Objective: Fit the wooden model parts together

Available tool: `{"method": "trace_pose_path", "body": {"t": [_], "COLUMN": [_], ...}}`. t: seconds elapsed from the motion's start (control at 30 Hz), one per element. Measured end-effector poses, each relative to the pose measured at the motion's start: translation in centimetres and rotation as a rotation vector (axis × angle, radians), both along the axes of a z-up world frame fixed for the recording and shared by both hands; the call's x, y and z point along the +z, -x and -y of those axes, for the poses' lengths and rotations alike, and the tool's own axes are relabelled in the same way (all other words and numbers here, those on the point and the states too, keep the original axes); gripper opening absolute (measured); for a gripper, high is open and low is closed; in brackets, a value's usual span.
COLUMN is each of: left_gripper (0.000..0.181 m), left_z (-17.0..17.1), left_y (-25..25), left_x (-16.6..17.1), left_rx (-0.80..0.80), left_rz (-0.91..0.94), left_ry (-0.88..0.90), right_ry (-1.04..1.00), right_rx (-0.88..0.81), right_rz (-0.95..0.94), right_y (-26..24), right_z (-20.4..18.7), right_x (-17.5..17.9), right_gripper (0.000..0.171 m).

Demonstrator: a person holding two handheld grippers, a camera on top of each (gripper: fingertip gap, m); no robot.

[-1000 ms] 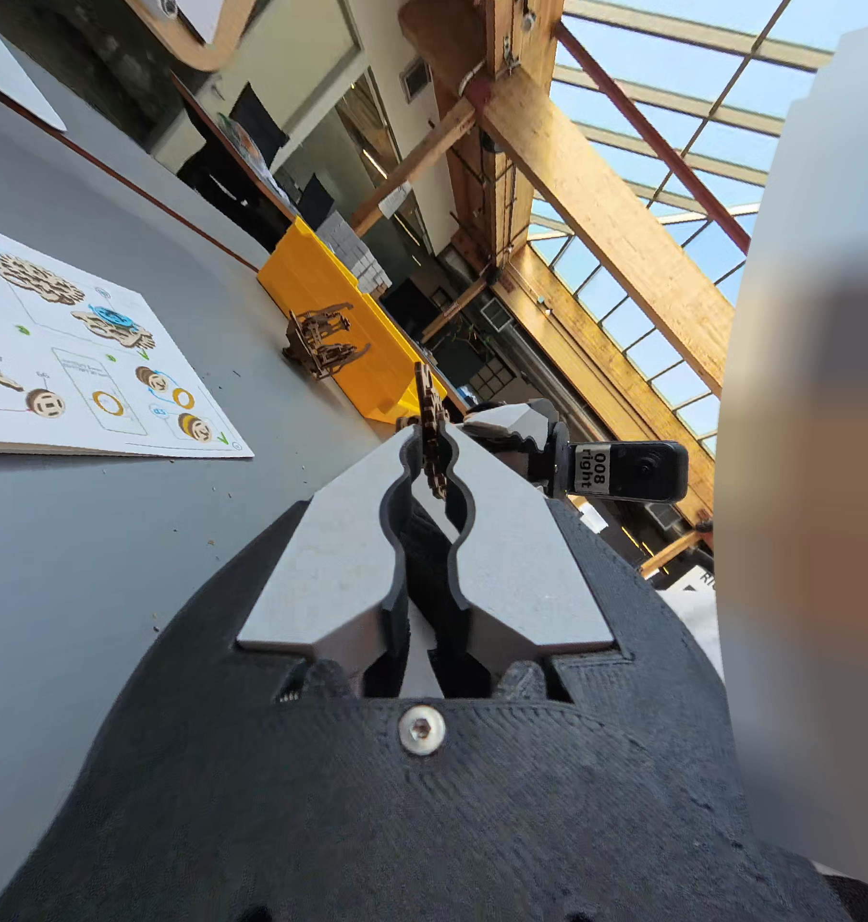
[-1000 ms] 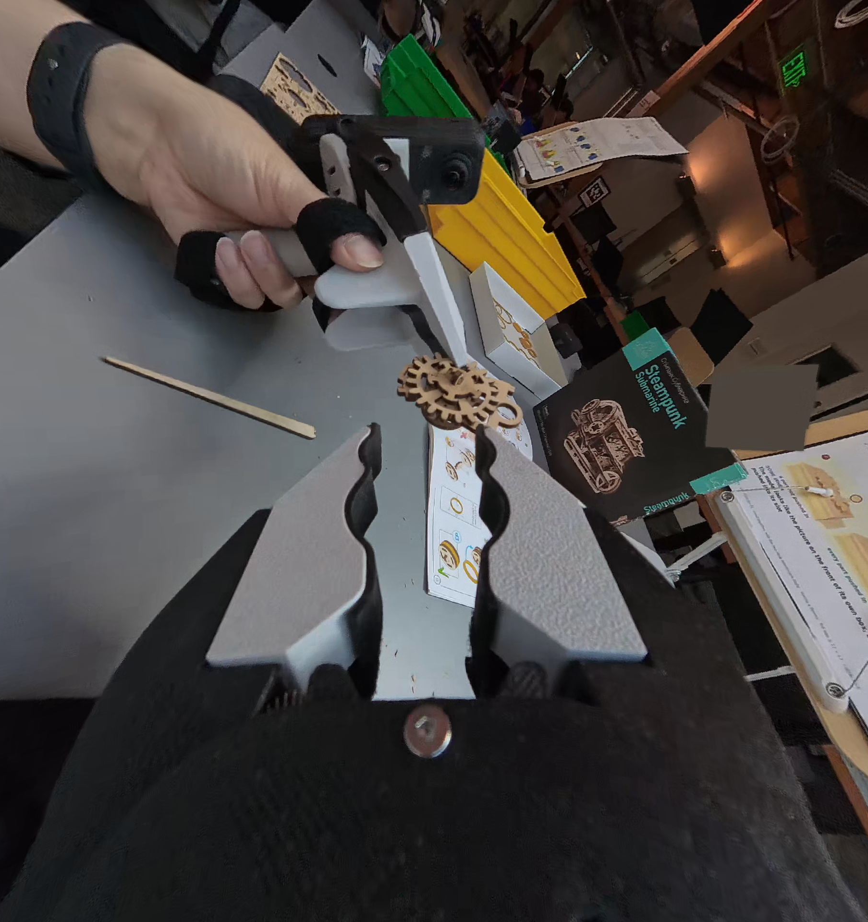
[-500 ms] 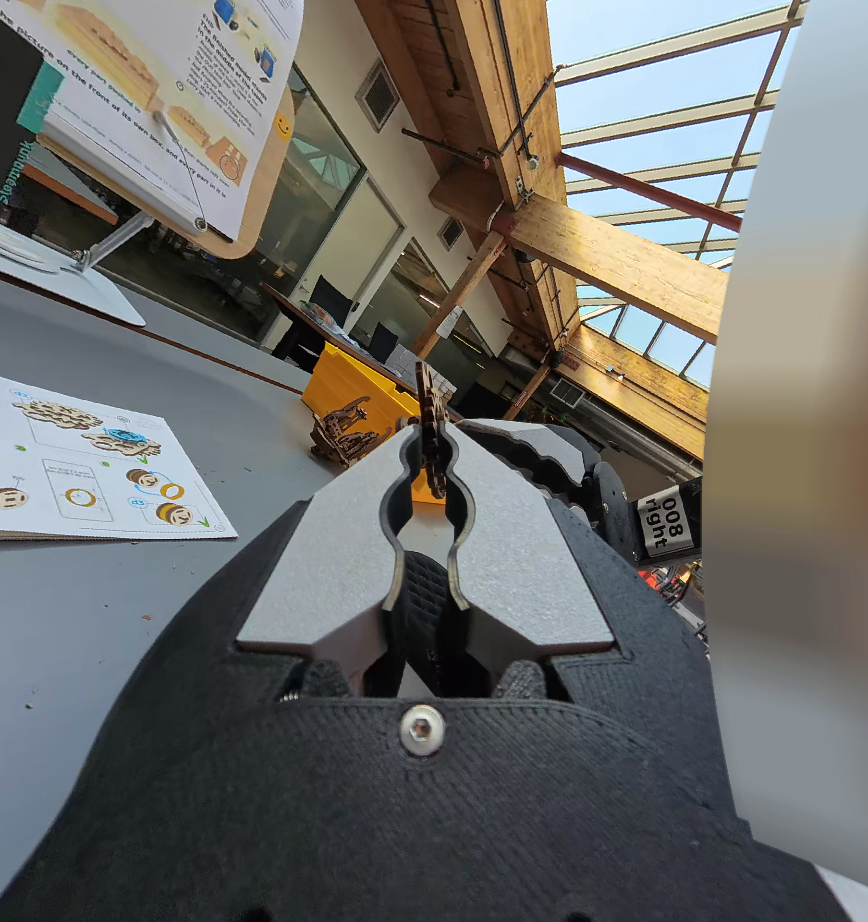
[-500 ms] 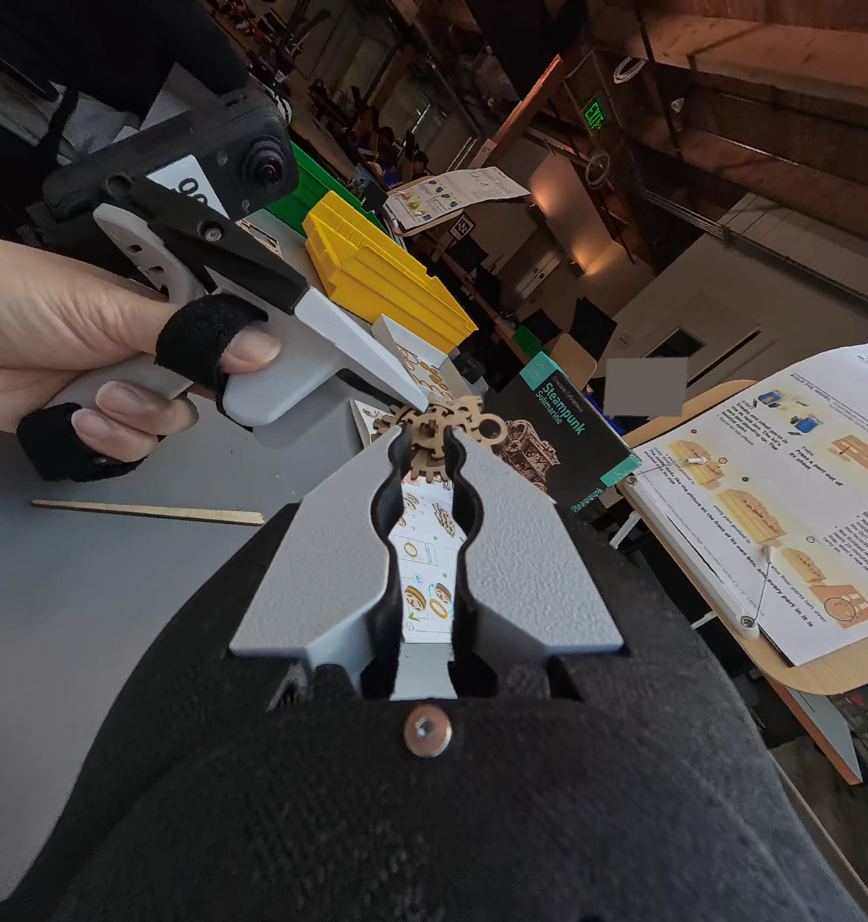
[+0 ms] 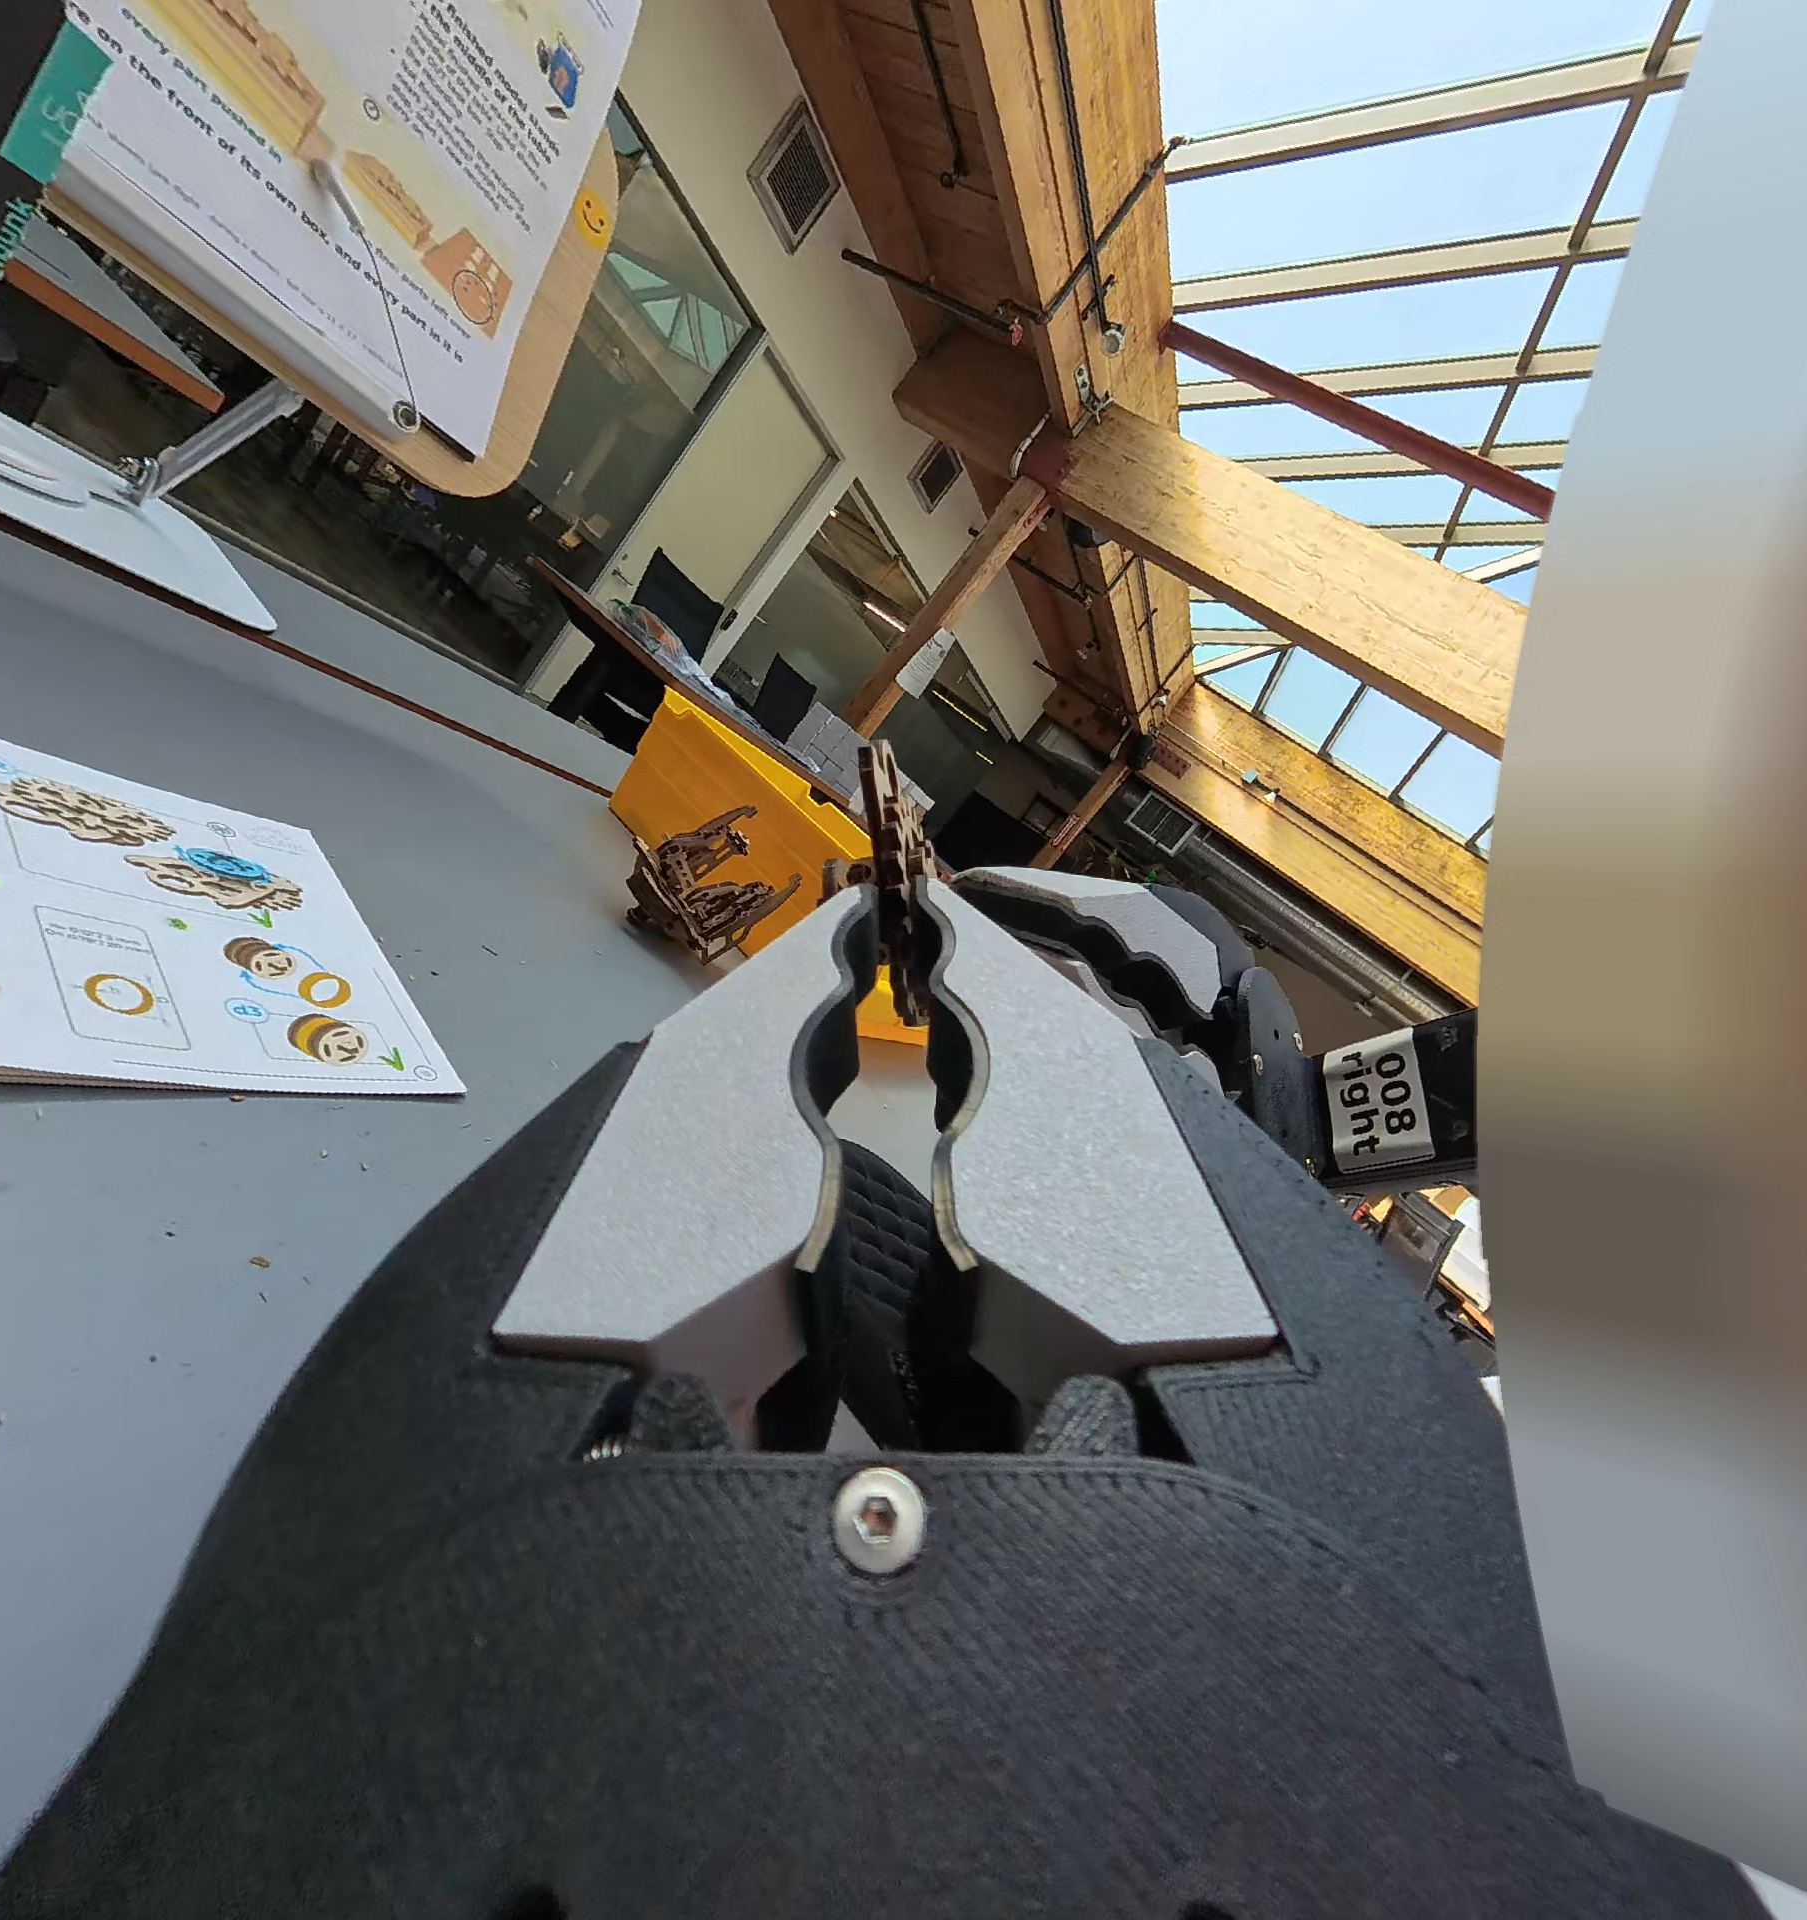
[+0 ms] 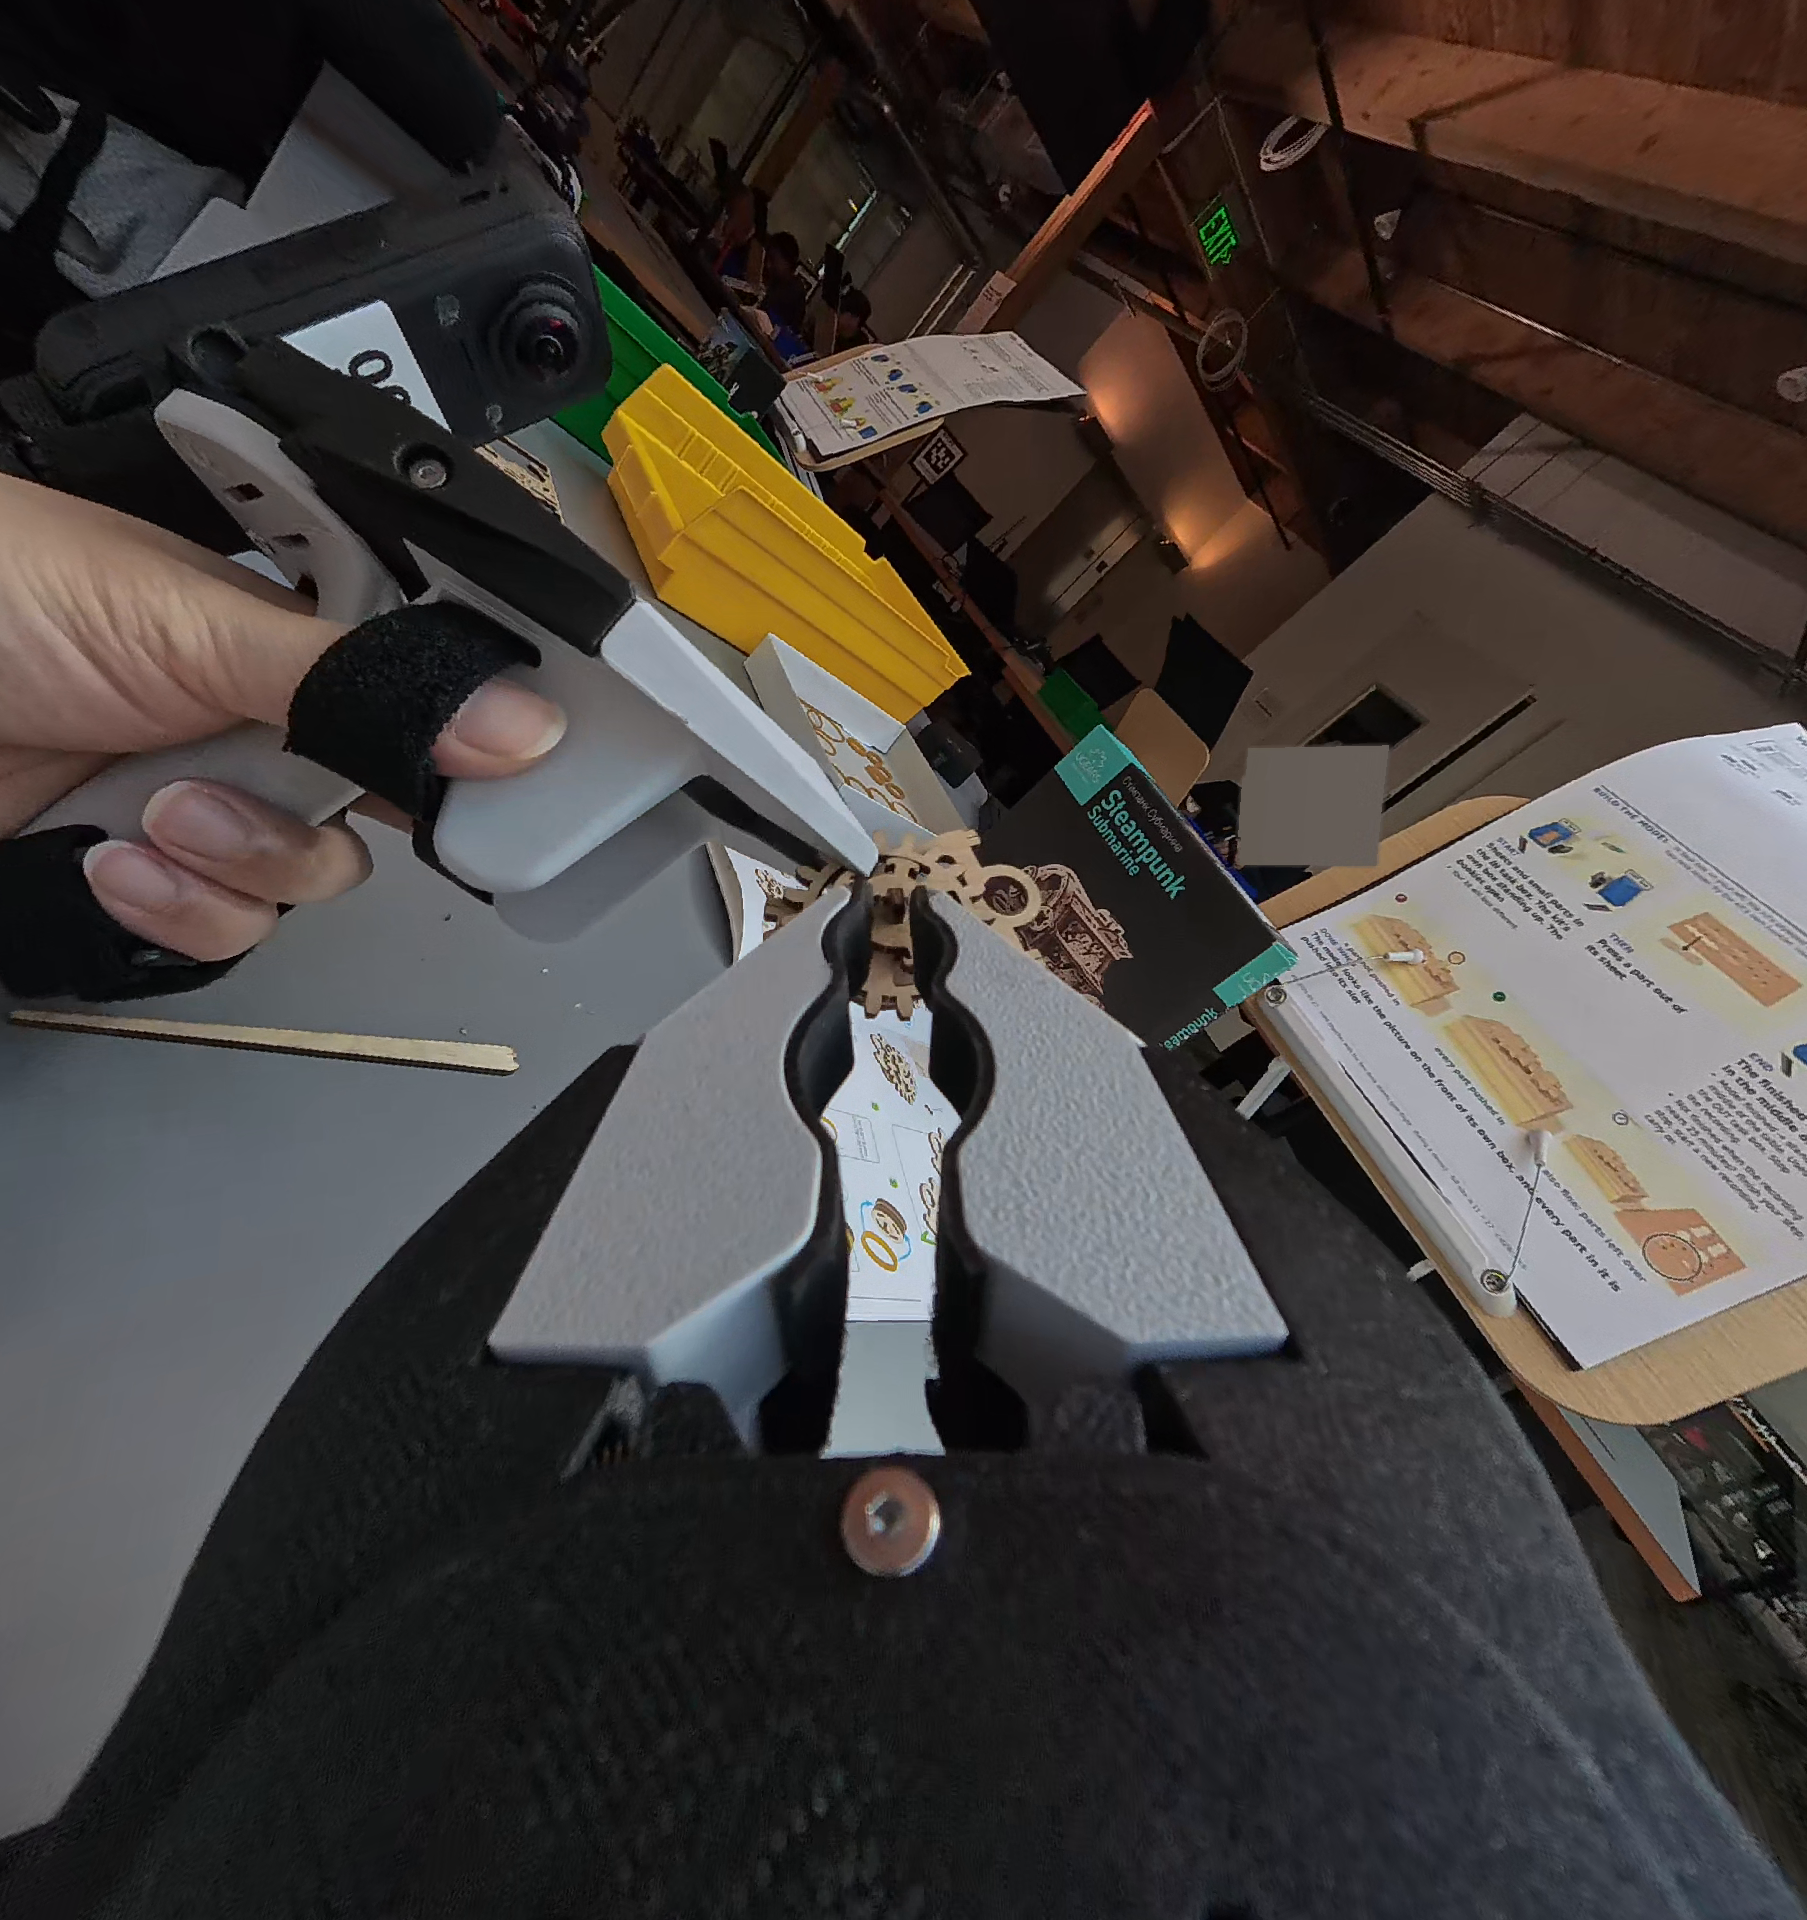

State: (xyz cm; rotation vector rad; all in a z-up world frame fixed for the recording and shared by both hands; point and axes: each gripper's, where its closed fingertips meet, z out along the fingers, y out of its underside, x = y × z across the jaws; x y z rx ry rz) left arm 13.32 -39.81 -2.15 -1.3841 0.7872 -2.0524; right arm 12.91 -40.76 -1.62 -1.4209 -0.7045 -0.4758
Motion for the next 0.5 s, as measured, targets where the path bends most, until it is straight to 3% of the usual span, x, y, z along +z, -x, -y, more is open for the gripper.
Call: {"method": "trace_pose_path", "body": {"t": [0.5], "left_gripper": [0.003], "left_z": [0.04], "left_y": [-0.13], "left_x": [-0.32], "left_rx": [-0.027], "left_rz": [-0.015], "left_ry": [0.039], "right_ry": [0.105], "right_rx": [0.053], "right_rz": [-0.1], "right_y": [-0.31], "right_z": [0.01], "right_x": [-0.69], "right_gripper": [0.004]}}
